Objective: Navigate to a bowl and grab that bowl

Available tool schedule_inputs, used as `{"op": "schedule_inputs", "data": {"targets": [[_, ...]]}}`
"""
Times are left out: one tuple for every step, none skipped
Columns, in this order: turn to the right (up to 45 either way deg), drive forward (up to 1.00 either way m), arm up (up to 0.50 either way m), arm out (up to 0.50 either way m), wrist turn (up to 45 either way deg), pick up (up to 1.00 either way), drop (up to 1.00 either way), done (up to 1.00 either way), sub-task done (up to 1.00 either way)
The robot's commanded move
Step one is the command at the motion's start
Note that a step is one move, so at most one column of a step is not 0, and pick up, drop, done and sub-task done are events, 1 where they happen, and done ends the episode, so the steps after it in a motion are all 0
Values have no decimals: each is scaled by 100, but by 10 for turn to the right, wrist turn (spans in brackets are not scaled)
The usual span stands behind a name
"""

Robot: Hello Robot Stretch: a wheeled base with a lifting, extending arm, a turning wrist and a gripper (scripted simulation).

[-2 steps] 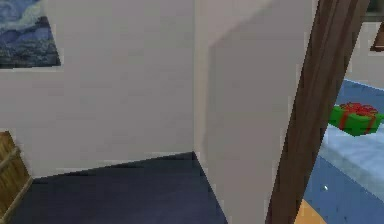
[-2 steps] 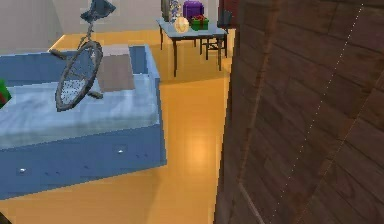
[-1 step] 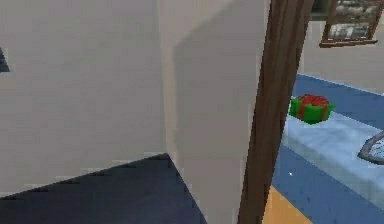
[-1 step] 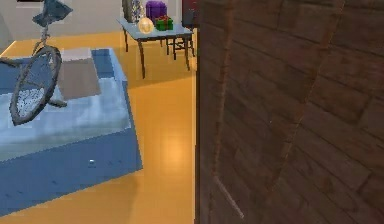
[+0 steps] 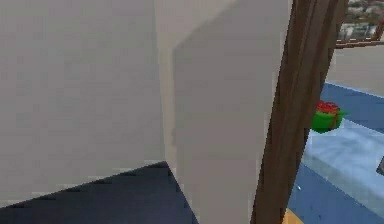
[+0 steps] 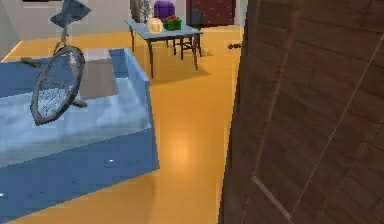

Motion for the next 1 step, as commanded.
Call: {"op": "schedule_inputs", "data": {"targets": [[-450, 0, 0, 0, 0, 0, 0, 0, 0]]}}
